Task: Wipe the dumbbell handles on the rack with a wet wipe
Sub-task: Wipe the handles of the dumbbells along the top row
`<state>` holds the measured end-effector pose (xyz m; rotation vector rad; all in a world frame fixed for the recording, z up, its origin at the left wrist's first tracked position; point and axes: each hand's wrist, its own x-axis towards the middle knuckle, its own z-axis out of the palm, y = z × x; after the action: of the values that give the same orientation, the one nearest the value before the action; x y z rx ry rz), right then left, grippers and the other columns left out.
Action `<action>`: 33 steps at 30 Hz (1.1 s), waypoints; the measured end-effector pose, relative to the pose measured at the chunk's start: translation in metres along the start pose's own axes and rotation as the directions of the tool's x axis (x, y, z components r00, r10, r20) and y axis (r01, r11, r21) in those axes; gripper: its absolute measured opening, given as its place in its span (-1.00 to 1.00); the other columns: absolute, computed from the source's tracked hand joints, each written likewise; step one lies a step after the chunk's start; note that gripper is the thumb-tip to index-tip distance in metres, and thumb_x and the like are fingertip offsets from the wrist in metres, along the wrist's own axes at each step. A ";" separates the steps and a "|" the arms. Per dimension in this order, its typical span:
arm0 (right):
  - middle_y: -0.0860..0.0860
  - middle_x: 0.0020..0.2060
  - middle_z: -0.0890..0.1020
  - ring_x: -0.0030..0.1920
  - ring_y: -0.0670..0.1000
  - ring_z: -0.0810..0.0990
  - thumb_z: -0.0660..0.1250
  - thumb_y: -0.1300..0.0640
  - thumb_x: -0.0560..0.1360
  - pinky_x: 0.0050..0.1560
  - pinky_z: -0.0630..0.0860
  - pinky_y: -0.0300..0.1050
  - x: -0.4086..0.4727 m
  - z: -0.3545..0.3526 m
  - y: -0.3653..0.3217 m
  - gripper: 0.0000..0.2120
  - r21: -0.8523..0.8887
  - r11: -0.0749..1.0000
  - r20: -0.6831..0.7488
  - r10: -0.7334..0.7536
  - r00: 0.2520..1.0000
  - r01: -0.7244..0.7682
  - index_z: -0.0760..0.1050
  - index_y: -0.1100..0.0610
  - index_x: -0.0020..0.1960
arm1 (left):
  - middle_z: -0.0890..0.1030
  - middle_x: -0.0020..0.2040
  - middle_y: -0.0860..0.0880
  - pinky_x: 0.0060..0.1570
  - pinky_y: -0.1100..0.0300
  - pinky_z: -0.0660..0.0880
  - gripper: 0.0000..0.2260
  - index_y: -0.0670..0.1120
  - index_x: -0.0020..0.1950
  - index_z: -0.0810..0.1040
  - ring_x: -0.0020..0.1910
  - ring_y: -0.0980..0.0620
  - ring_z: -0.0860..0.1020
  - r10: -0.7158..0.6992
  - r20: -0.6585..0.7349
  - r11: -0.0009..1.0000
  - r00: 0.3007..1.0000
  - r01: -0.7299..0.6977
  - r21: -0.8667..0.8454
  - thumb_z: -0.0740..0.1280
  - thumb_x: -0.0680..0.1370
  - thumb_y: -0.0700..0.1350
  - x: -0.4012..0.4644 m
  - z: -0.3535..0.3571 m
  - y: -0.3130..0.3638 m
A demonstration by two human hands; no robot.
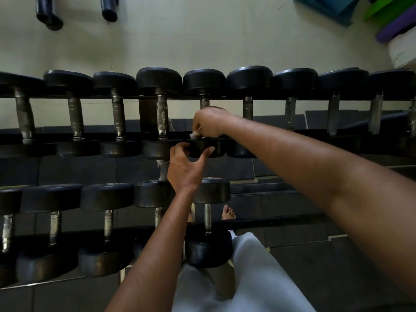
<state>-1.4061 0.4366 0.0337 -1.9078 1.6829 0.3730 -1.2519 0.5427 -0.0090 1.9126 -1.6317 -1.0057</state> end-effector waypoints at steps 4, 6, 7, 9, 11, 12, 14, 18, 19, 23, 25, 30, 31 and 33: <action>-0.11 0.09 0.70 0.09 -0.08 0.66 0.50 -0.10 0.57 0.12 0.61 -0.11 -0.034 0.003 0.030 -0.73 0.483 0.871 -0.087 0.145 0.986 -0.086 0.72 0.00 0.20 | 0.53 0.15 0.11 -0.24 0.33 0.38 -0.37 0.00 0.28 0.55 -0.02 0.16 0.54 -0.016 -0.003 1.000 1.000 0.016 0.012 0.53 0.44 0.40 -0.003 -0.001 0.007; -0.17 0.07 0.70 0.13 -0.14 0.65 0.53 0.00 0.57 0.22 0.58 -0.12 -0.057 0.009 0.051 -0.79 0.634 0.769 -0.133 0.213 0.968 -0.082 0.71 -0.02 0.19 | 0.55 0.13 0.09 -0.16 0.28 0.47 -0.48 0.00 0.26 0.55 -0.01 0.17 0.54 0.031 0.002 1.000 1.000 -0.031 0.004 0.54 0.49 0.30 -0.009 0.002 0.013; -0.19 0.03 0.72 0.12 -0.17 0.66 0.53 0.03 0.56 0.26 0.58 -0.10 -0.068 0.013 0.063 -0.84 0.684 0.726 -0.161 0.237 0.958 -0.064 0.72 -0.05 0.15 | 0.56 0.12 0.09 -0.10 0.25 0.51 -0.52 0.00 0.24 0.56 0.00 0.18 0.55 0.059 0.014 0.998 0.998 -0.059 -0.013 0.55 0.51 0.26 -0.013 0.006 0.016; -0.17 -0.04 0.76 0.10 -0.19 0.70 0.52 0.07 0.57 0.29 0.60 -0.05 -0.087 0.020 0.086 -0.90 0.757 0.653 -0.200 0.274 0.941 -0.030 0.73 -0.07 0.08 | 0.56 0.10 0.11 -0.05 0.22 0.56 -0.56 0.01 0.22 0.56 0.01 0.18 0.57 0.094 0.049 0.995 0.994 -0.092 -0.043 0.54 0.52 0.25 -0.024 0.017 0.026; -0.15 -0.04 0.77 0.10 -0.18 0.71 0.50 0.08 0.60 0.29 0.62 -0.03 -0.097 0.025 0.104 -0.90 0.799 0.600 -0.211 0.317 0.925 -0.023 0.72 -0.02 0.11 | 0.56 0.09 0.12 -0.02 0.19 0.59 -0.56 0.03 0.21 0.56 0.02 0.18 0.58 0.106 0.055 0.993 0.993 -0.103 -0.052 0.53 0.52 0.28 -0.031 0.030 0.035; -0.14 -0.02 0.77 0.11 -0.18 0.70 0.50 0.09 0.60 0.29 0.63 -0.04 -0.099 0.026 0.107 -0.89 0.801 0.598 -0.212 0.324 0.922 -0.026 0.72 0.00 0.12 | 0.57 0.08 0.11 -0.01 0.17 0.60 -0.57 0.02 0.21 0.56 0.02 0.18 0.58 0.103 0.049 0.993 0.993 -0.101 -0.055 0.52 0.53 0.28 -0.034 0.035 0.036; -0.13 0.04 0.75 0.10 -0.16 0.69 0.51 0.09 0.59 0.28 0.63 -0.04 -0.088 0.025 0.104 -0.85 0.754 0.656 -0.258 0.303 0.917 -0.005 0.73 0.03 0.15 | 0.57 0.07 0.10 0.02 0.13 0.61 -0.59 0.01 0.21 0.57 0.01 0.18 0.57 0.084 0.003 0.994 0.996 -0.084 -0.065 0.53 0.54 0.24 -0.034 0.042 0.039; 0.00 0.29 0.66 0.26 -0.01 0.63 0.58 0.00 0.53 0.33 0.57 -0.03 -0.041 0.024 0.078 -0.52 0.635 0.772 -0.174 0.190 0.966 -0.037 0.60 0.02 0.41 | 0.57 0.00 0.09 -0.04 0.08 0.62 -0.65 0.01 0.17 0.58 -0.05 0.15 0.58 0.068 -0.037 0.996 0.997 -0.070 -0.059 0.54 0.55 0.17 -0.025 0.052 0.035; 0.01 0.30 0.65 0.26 0.01 0.62 0.61 -0.04 0.49 0.31 0.57 -0.03 -0.032 0.025 0.071 -0.46 0.603 0.794 -0.132 0.192 0.973 -0.075 0.59 0.02 0.42 | 0.57 0.00 0.09 -0.06 0.10 0.61 -0.66 0.01 0.16 0.57 -0.06 0.15 0.58 0.067 -0.039 0.996 0.997 -0.069 -0.049 0.54 0.55 0.17 -0.025 0.052 0.036; -0.04 -0.12 0.68 -0.12 -0.03 0.67 0.61 0.00 0.47 -0.06 0.68 -0.01 -0.016 0.035 0.057 -0.83 0.516 0.847 -0.183 0.255 0.949 -0.128 0.69 0.03 -0.03 | 0.57 -0.04 0.10 -0.14 0.22 0.56 -0.71 0.03 0.11 0.57 -0.10 0.17 0.57 0.069 -0.023 0.997 0.997 -0.070 -0.037 0.54 0.56 0.15 -0.021 0.048 0.037; -0.04 -0.27 0.64 -0.24 -0.01 0.65 0.58 0.03 0.48 -0.23 0.64 -0.02 -0.017 0.040 0.052 -0.80 0.450 0.888 -0.237 0.227 0.945 -0.101 0.62 0.03 -0.23 | 0.56 -0.05 0.11 -0.19 0.27 0.52 -0.74 0.05 0.07 0.56 -0.12 0.18 0.56 0.062 -0.001 0.997 0.998 -0.062 -0.035 0.54 0.56 0.13 -0.020 0.045 0.037; -0.10 -0.10 0.64 -0.12 -0.11 0.63 0.54 0.05 0.55 -0.20 0.45 -0.27 -0.034 0.028 0.054 -0.97 0.492 0.868 -0.178 0.031 0.984 0.062 0.70 -0.04 -0.02 | 0.56 -0.08 0.11 -0.24 0.33 0.44 -0.75 0.03 0.03 0.56 -0.15 0.17 0.55 0.076 0.035 0.997 0.996 -0.076 -0.019 0.54 0.56 0.13 -0.018 0.040 0.036; -0.10 -0.08 0.65 -0.11 -0.13 0.61 0.55 0.05 0.55 -0.19 0.44 -0.28 -0.038 0.023 0.060 -0.91 0.538 0.841 -0.187 0.063 0.980 0.049 0.72 0.00 0.04 | 0.56 -0.10 0.11 -0.25 0.34 0.43 -0.74 0.03 0.01 0.56 -0.16 0.18 0.54 0.076 0.040 0.997 0.996 -0.076 -0.012 0.54 0.56 0.14 -0.018 0.039 0.036; -0.08 -0.10 0.67 -0.09 -0.10 0.63 0.55 0.02 0.54 -0.16 0.49 -0.23 -0.048 0.014 0.077 -0.87 0.613 0.790 -0.208 0.141 0.968 0.017 0.71 0.02 0.05 | 0.55 -0.12 0.10 -0.25 0.35 0.41 -0.74 0.03 -0.01 0.56 -0.16 0.18 0.54 0.070 0.042 0.998 0.997 -0.070 -0.001 0.54 0.55 0.15 -0.017 0.037 0.036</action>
<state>-1.4868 0.4802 0.0316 -1.4428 1.7405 -0.3771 -1.3042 0.5560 -0.0023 1.8326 -1.7111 -1.0237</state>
